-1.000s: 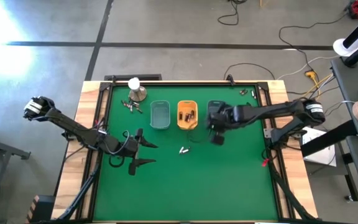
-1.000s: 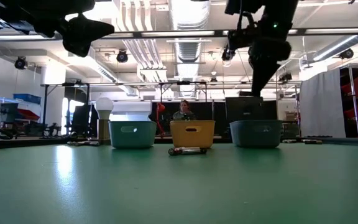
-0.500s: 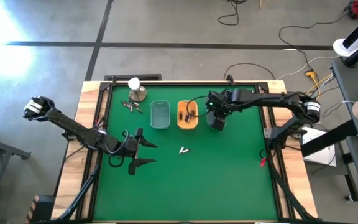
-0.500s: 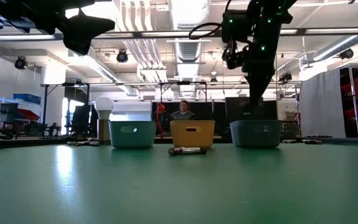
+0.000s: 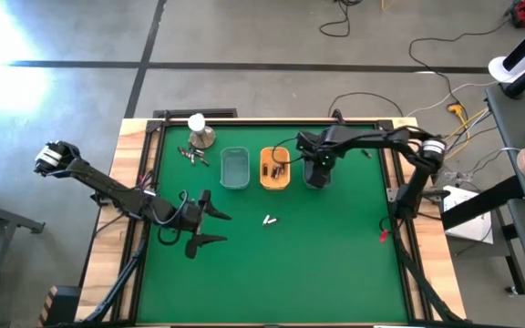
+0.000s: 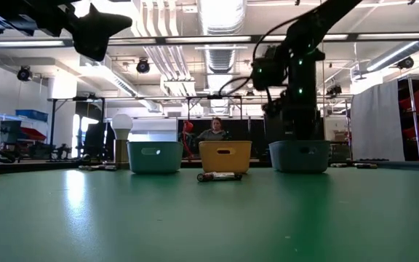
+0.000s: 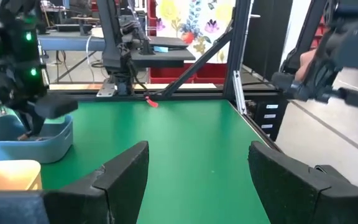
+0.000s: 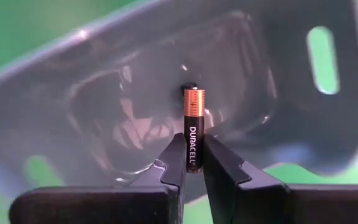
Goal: Sort batteries
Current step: Put the small black battery into the blue bin
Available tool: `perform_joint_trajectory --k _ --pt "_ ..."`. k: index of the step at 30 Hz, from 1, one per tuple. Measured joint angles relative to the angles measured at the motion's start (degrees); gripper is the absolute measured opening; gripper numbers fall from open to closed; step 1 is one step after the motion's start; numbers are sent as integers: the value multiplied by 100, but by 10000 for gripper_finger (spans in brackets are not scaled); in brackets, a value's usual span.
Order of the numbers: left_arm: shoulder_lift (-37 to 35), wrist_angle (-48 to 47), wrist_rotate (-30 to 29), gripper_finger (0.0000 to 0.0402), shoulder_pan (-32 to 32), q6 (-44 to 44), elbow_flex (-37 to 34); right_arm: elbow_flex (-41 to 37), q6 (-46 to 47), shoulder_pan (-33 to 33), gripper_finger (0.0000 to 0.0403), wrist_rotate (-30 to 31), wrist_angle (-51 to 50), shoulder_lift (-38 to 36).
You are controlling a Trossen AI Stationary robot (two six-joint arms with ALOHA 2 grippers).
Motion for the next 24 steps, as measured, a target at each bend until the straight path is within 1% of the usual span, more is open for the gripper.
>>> perform_joint_trajectory --k 5,9,11,18,24 --pt "-20 1 0 252 0 -85 0 0 -19 -94 34 1 7 307" --pt "-22 -1 0 252 0 -85 0 0 -22 -95 35 20 15 395" --pt "-22 -1 0 252 0 -85 0 4 -18 -95 42 25 22 409" --pt "-22 -1 0 252 0 -85 0 -1 -18 -79 94 0 28 240" --pt "-22 -1 0 252 0 -85 0 -2 35 -79 136 30 -114 -277"
